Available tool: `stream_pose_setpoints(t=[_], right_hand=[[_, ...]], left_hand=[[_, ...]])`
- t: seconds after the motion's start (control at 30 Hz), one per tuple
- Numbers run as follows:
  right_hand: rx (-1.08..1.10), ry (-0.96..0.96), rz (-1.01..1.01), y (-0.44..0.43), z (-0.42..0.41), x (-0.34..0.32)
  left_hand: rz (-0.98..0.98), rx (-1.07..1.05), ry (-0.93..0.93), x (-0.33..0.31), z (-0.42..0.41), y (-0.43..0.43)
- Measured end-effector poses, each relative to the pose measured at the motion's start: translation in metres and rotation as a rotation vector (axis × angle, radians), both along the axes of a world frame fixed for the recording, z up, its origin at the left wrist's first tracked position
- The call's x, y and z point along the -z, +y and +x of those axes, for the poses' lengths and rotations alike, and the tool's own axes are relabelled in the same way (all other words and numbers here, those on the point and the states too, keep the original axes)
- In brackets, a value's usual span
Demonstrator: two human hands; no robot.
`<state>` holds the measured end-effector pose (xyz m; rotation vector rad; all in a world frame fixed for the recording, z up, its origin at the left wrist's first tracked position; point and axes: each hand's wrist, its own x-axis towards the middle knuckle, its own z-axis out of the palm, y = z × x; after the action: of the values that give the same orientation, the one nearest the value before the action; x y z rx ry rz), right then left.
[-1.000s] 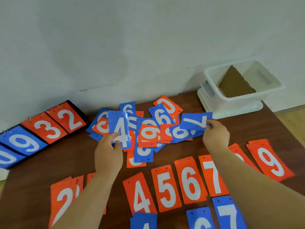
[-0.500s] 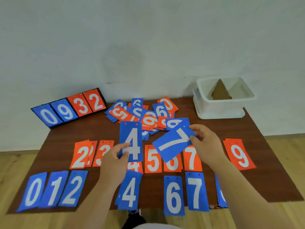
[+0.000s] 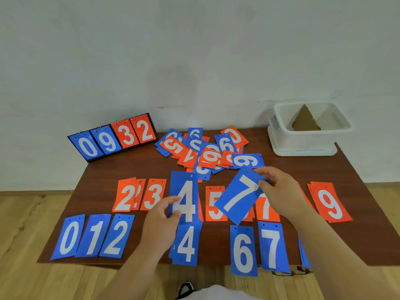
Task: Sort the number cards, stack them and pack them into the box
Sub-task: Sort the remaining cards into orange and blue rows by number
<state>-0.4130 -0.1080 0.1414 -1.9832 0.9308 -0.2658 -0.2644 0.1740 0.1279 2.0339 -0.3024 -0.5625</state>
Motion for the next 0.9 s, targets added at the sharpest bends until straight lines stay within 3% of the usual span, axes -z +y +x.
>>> stream_pose_setpoints(t=[0.43, 0.57, 0.73, 0.9], right_hand=[[-0.013, 0.170, 0.058, 0.047, 0.041, 0.020], [-0.018, 0.220, 0.066, 0.062, 0.046, 0.035], [0.029, 0.313, 0.118, 0.073, 0.028, 0.055], [0.108, 0.397, 0.151, 0.075, -0.001, 0.074]], left_hand=[[0.076, -0.027, -0.005, 0.024, 0.073, 0.042], [0.185, 0.136, -0.034, 0.051, 0.071, 0.052], [0.273, 0.326, 0.075, 0.102, 0.043, 0.047], [0.488, 0.472, -0.061, 0.130, 0.034, 0.033]])
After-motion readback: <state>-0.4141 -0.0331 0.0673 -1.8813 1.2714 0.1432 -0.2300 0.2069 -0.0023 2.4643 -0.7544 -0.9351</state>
